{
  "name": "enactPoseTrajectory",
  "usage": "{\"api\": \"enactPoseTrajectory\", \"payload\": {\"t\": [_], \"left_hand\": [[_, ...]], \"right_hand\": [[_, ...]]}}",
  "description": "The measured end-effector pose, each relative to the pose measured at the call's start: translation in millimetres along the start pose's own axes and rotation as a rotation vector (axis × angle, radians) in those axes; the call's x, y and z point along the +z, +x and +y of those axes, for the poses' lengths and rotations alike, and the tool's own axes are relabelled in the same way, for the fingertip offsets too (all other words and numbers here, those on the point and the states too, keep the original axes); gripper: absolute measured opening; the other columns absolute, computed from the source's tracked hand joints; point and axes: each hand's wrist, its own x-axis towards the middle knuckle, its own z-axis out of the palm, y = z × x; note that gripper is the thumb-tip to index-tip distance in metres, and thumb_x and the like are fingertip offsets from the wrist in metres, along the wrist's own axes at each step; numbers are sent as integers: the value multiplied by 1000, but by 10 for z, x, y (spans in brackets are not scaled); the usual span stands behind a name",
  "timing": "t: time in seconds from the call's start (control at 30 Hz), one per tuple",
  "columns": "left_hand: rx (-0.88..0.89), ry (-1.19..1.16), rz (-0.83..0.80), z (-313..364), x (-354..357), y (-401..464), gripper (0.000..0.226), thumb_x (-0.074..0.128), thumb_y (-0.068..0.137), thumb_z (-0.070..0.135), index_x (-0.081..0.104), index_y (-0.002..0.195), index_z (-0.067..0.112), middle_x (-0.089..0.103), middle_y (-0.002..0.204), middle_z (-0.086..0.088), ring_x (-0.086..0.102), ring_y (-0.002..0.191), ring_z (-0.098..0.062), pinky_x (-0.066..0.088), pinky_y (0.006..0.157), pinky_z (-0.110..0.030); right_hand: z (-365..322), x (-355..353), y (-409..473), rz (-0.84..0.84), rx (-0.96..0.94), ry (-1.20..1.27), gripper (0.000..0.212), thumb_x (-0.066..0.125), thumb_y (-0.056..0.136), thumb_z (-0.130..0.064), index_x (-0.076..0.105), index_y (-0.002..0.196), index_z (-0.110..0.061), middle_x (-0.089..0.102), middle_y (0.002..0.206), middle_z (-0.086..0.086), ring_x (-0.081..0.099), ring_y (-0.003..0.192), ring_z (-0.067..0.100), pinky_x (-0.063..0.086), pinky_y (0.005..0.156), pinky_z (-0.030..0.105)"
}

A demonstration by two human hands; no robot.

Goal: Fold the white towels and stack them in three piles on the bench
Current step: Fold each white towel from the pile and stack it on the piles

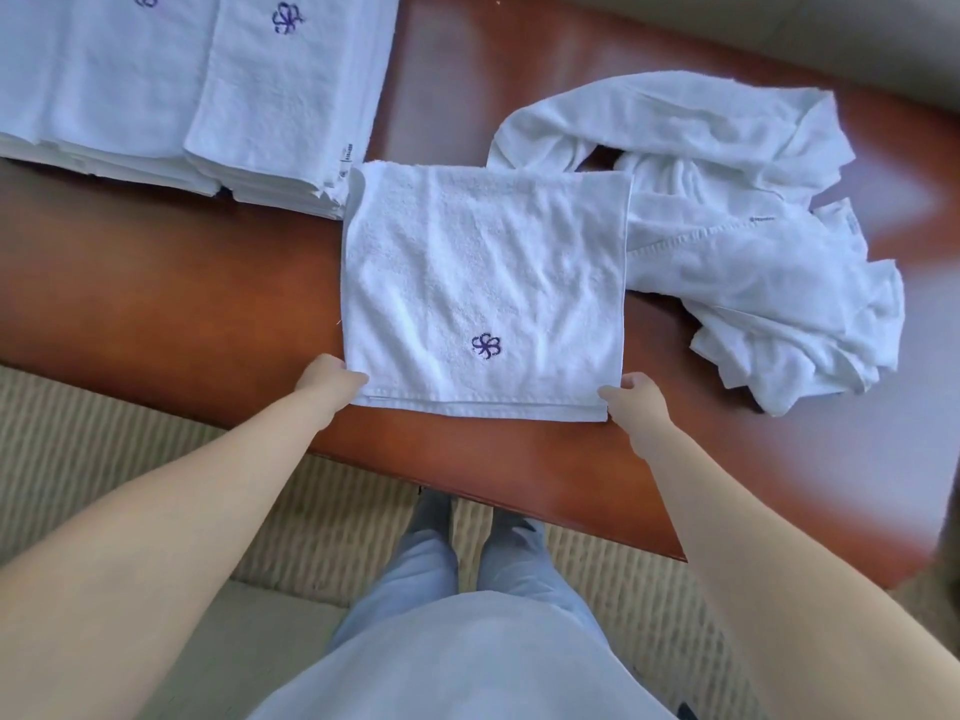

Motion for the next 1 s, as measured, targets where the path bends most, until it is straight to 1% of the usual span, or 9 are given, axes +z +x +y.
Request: {"api": "enactPoseTrajectory", "payload": {"t": [0.07, 0.13, 0.23, 0.43, 0.57, 0.6, 0.77, 0.87, 1.0], "left_hand": [[29, -9, -13, 0, 10, -1, 18, 64, 96, 22, 59, 108, 9, 55, 95, -6, 53, 78, -21, 40, 62, -32], [42, -38, 2, 9, 21, -6, 24, 67, 95, 23, 53, 110, 11, 55, 98, -3, 53, 81, -19, 39, 62, -30], [61, -78, 65, -7, 45, -12, 29, 71, 90, 21, 47, 104, 12, 52, 90, -1, 49, 70, -15, 36, 57, -30], [100, -110, 118, -101, 85, -53, 31, 69, 90, 16, 45, 109, 16, 55, 105, -3, 51, 76, -13, 39, 59, -30], [67, -185, 177, -125, 76, -40, 42, 72, 87, 14, 44, 118, 15, 54, 113, -3, 54, 99, -23, 50, 77, -37], [51, -214, 160, -116, 57, -36, 45, 72, 87, 15, 43, 121, 17, 54, 108, 1, 55, 96, -21, 49, 75, -34], [82, -145, 64, -134, 20, 47, 16, 66, 89, 13, 50, 92, 14, 52, 88, -1, 49, 75, -19, 40, 65, -31], [86, -186, 200, -158, 10, 23, 28, 61, 86, 6, 43, 106, 15, 51, 89, 0, 49, 69, -17, 39, 56, -31], [171, -29, 117, -258, 50, 31, 12, 68, 88, 17, 57, 92, 13, 58, 91, 2, 54, 77, -19, 43, 68, -31]], "right_hand": [[-19, 7, -10, -16, 9, 43, 24, 60, 93, -19, 57, 117, -15, 66, 98, 4, 65, 85, 22, 58, 80, 37], [-26, 20, -4, -23, 23, 69, 33, 60, 95, -21, 55, 127, -14, 66, 99, 3, 70, 97, 23, 58, 94, 43], [-35, 41, 0, -25, 27, 120, 40, 59, 97, -20, 52, 135, -11, 64, 102, 0, 71, 93, 18, 59, 94, 41], [6, 71, -34, -7, 31, 199, 28, 58, 99, -17, 54, 126, -12, 64, 118, 4, 72, 91, 16, 60, 90, 36], [38, 88, -52, 13, 28, 245, 25, 58, 98, -16, 55, 122, -12, 64, 119, 4, 74, 92, 17, 61, 85, 34], [39, 92, -53, 17, 24, 247, 23, 58, 98, -16, 55, 120, -13, 64, 118, 4, 74, 92, 18, 61, 85, 34], [71, 131, -42, 42, -7, 239, 10, 57, 94, -16, 55, 103, -16, 66, 112, 3, 75, 89, 19, 62, 88, 39], [122, 158, -32, 68, -27, 241, 8, 56, 90, -17, 55, 98, -16, 65, 105, 1, 75, 90, 20, 61, 90, 43], [157, 189, -55, 88, -46, 226, 15, 54, 85, -20, 56, 99, -17, 67, 95, -1, 74, 93, 20, 59, 93, 49]]}}
